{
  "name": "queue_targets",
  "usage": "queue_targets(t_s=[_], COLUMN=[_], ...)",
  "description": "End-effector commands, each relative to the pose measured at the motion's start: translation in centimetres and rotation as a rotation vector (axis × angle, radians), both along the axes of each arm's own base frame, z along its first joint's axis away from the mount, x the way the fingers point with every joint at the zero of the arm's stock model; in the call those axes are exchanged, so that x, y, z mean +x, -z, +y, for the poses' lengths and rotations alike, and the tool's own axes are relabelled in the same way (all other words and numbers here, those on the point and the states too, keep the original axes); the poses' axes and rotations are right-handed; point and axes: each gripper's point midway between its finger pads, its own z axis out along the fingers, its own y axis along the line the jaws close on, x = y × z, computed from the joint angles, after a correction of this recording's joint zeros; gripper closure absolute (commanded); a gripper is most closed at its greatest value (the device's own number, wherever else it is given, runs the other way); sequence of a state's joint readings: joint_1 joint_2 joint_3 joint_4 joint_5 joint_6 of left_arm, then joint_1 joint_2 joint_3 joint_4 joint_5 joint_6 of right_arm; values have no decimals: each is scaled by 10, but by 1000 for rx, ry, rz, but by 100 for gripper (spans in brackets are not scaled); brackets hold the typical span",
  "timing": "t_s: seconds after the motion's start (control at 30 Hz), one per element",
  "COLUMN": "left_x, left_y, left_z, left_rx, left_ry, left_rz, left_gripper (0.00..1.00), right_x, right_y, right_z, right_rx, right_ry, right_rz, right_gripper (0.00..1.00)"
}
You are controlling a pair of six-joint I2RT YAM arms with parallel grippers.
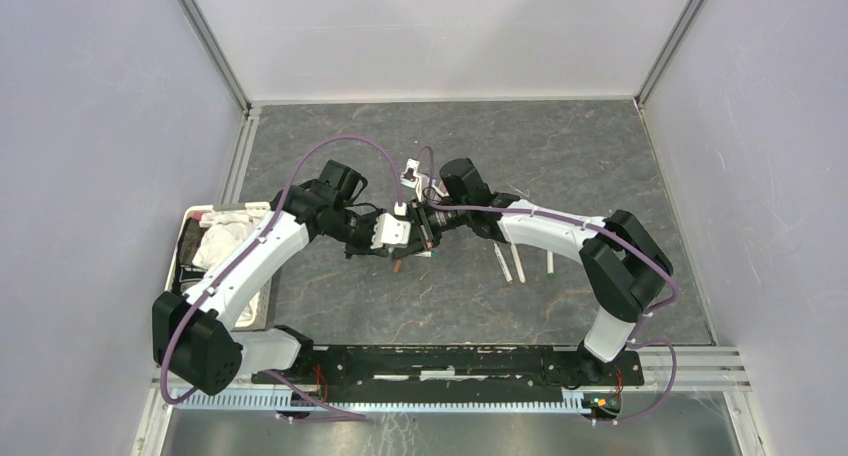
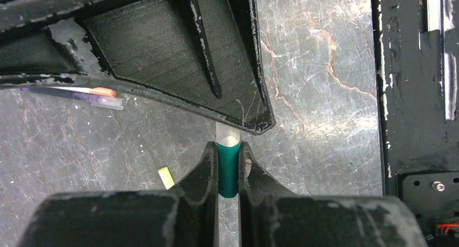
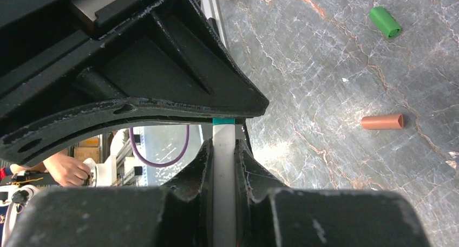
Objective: Open the pen caps
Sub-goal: Open the pen cap from the pen.
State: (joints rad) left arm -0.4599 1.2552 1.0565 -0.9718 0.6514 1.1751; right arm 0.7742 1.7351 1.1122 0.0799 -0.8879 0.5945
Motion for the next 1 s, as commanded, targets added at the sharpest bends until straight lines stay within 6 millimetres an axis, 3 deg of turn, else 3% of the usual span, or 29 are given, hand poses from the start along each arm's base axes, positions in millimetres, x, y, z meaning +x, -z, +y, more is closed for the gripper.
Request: queue_targets(t_s=[0.0, 0.13, 0.3, 0.57, 0.7, 0.87, 0.97], left_x=[2, 14, 35, 63, 68, 63, 67], left_y=[9, 18, 29, 18, 18, 32, 51], left_z=[5, 20, 48, 86, 92, 75, 68], left_rx=[51, 135, 282, 335, 303, 185, 134], left_ry=[-27, -56, -98, -135, -157, -211, -279], left_rz=[12, -46, -137, -208, -190, -71, -18], left_gripper=[98, 98, 98, 98, 98, 98, 98], right_x=[6, 4, 5, -7, -11, 18, 48], right_y=[-16, -7, 10, 40, 42, 30, 33], right_z=[6, -5, -34, -81, -98, -124, -157], right_rx=[40, 4, -46, -163, -189, -239, -367], right_ry=[-12, -12, 20, 37, 53, 237, 447], right_rz=[-66, -74, -74, -94, -128, -251, -355], right_gripper=[100, 100, 100, 100, 100, 100, 100])
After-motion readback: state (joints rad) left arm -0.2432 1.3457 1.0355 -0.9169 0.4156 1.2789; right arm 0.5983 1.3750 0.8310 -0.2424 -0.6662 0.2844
